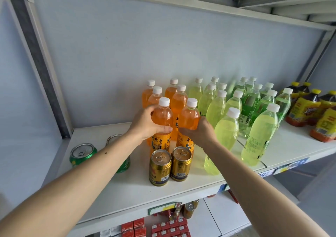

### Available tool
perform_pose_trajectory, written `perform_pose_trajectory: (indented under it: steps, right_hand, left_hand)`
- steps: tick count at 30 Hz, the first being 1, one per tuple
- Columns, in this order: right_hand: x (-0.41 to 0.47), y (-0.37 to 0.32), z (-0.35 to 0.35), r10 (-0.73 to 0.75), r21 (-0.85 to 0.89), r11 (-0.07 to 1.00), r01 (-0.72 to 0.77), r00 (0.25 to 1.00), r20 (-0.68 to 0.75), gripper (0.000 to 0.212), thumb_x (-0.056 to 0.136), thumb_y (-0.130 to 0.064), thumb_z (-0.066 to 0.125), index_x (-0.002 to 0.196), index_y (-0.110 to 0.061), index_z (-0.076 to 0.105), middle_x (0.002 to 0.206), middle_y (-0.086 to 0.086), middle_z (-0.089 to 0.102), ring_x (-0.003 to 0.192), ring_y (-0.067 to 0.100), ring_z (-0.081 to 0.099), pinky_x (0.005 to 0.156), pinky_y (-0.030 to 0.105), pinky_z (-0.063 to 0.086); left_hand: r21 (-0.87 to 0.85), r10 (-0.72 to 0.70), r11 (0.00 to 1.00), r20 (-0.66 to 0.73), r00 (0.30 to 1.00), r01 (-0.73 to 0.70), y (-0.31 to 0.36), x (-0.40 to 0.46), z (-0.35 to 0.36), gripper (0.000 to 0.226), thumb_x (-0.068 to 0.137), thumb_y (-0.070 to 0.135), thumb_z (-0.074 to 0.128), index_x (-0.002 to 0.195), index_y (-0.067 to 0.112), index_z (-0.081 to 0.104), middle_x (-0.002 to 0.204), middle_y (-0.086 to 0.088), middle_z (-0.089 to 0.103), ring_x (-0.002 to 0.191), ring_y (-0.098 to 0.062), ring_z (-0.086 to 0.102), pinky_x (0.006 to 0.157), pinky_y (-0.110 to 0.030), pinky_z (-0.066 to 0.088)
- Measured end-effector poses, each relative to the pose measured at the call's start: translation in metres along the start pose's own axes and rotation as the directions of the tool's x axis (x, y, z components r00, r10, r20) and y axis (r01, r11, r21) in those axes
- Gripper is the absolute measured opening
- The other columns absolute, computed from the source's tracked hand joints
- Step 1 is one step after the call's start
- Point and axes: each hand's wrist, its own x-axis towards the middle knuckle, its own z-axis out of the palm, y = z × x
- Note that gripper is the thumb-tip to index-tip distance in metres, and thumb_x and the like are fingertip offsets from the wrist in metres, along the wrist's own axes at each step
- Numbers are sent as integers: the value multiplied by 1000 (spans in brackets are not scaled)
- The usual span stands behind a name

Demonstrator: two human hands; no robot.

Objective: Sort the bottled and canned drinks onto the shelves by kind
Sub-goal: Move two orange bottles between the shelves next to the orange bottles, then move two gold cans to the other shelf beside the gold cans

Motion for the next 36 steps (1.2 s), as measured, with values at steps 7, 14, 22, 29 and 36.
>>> perform_pose_trajectory:
  steps: [7, 14, 22, 29, 36]
  right_hand:
    - [-20, -5, 2, 11, 59, 998, -8, 999, -45, 70, 80, -43, 76, 129, -7, 41, 121, 11, 59, 95, 24, 56, 72, 35, 46]
    - [-47, 6, 7, 20, 87, 996, -20, 1000, -3, 72, 82, -52, 69, 131, -7, 41, 126, 11, 58, 107, 28, 57, 76, 34, 45]
    - [-84, 40, 15, -82, 60, 995, 78, 994, 68, 69, 81, -48, 73, 132, -11, 43, 122, 5, 61, 102, 23, 57, 73, 27, 37]
    - [-88, 63, 32, -99, 60, 994, 92, 987, 125, 80, 66, -31, 87, 130, -13, 43, 123, 5, 64, 108, 25, 61, 85, 37, 52]
    - [-83, 75, 55, -32, 20, 999, 30, 998, 63, 87, 54, -30, 93, 124, -4, 47, 122, 14, 60, 110, 31, 57, 83, 34, 47]
  left_hand:
    - [-14, 47, 999, -88, 995, -48, -10, -15, 7, 91, 63, 43, 87, 140, 27, 41, 142, -2, 49, 129, -23, 48, 102, -47, 47]
    - [-98, -7, 995, -78, 997, -1, -28, -54, 9, 89, 69, 45, 83, 143, 24, 39, 144, 3, 51, 122, -7, 48, 97, -30, 42]
    - [-120, -156, 980, 23, 987, 158, -51, -111, 25, 132, 38, 74, 78, 150, 22, 30, 155, -2, 36, 139, -19, 38, 112, -46, 36]
    - [-93, -158, 982, 82, 984, 165, -57, -111, 34, 125, 33, 69, 83, 141, 21, 42, 138, 0, 56, 125, -17, 54, 103, -37, 45]
    - [5, -145, 989, -39, 989, 145, -58, -97, 45, 70, 59, 42, 90, 119, 20, 60, 114, 4, 67, 101, -13, 61, 76, -23, 47]
